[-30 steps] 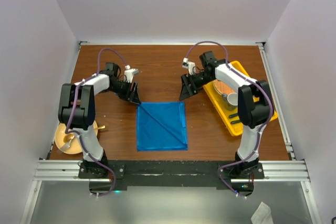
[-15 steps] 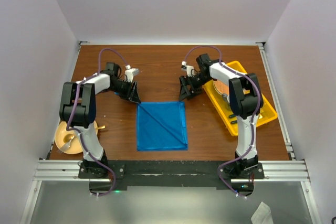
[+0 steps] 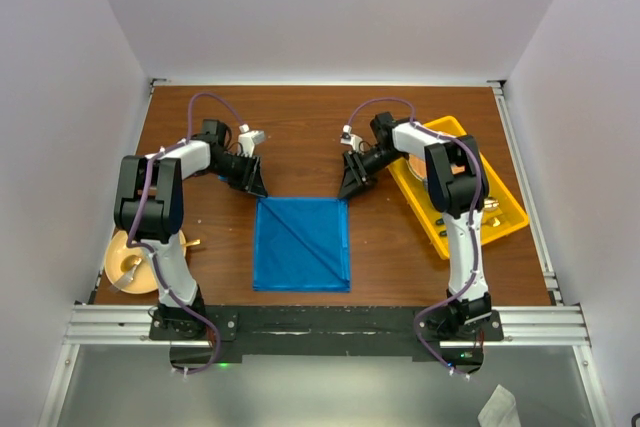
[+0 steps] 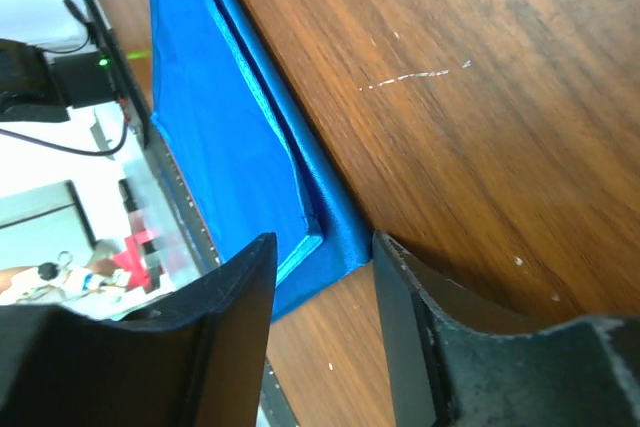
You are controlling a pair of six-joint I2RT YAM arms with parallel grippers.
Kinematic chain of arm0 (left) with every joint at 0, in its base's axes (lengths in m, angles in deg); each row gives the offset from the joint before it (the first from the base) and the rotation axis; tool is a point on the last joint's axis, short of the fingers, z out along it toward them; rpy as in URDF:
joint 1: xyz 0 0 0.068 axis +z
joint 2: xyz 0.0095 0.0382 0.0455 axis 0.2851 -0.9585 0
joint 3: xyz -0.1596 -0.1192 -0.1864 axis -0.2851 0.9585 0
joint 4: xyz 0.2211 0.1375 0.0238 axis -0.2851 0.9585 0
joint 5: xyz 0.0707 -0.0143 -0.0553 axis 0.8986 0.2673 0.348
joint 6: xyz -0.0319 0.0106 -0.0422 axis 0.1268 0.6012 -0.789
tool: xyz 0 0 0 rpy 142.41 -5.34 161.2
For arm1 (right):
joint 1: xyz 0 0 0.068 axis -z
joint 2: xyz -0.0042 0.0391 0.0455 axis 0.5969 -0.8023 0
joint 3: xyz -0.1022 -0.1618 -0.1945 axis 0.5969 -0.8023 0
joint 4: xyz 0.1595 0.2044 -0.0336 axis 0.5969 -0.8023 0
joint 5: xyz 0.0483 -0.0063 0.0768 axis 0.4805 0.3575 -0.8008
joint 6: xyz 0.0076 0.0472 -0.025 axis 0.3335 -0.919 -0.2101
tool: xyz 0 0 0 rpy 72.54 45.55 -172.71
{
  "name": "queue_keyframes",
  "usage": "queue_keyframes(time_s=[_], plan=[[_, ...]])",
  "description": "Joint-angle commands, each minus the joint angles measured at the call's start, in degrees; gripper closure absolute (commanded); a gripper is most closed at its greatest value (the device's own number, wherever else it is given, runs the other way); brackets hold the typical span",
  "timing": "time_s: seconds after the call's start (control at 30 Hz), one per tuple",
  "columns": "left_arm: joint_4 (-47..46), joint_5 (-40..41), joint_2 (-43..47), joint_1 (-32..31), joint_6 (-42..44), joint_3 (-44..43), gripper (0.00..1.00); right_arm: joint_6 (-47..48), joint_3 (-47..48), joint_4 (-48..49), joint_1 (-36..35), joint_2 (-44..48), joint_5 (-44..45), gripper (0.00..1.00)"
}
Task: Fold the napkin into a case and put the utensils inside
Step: Pick up the upper triangle-folded napkin from the center of the board.
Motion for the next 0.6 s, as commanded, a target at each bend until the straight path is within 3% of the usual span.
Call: queue_keyframes(time_s=[0.0, 0.17, 0.33, 0.43, 0.57], plan=[[-1.70, -0.17, -0.57, 0.41, -0.74, -0.30, 0.66, 0.88, 1.72, -0.93, -0.37, -1.83, 0.63, 0.58], [-1.69, 0.01, 0.21, 0.58, -0.04, -0.56, 0.66, 0.34, 3.12, -0.75, -0.37, -2.79, 0.71, 0.68], [-7.23, -10.18, 8.38, -0.38, 6.19, 0.67, 0.52, 0.69, 3.13, -1.54, -0.28, -1.74, 0.54, 0.67], [-7.06, -10.01, 9.27, -4.33, 11.90, -1.53, 0.48, 0.34, 2.86, -1.28, -0.28, -0.86, 0.54, 0.66], [-6.35, -9.92, 3.58, -10.73, 15.16, -6.52, 0.48, -0.54, 2.43, -0.75, -0.20, -0.33, 0.01, 0.67]])
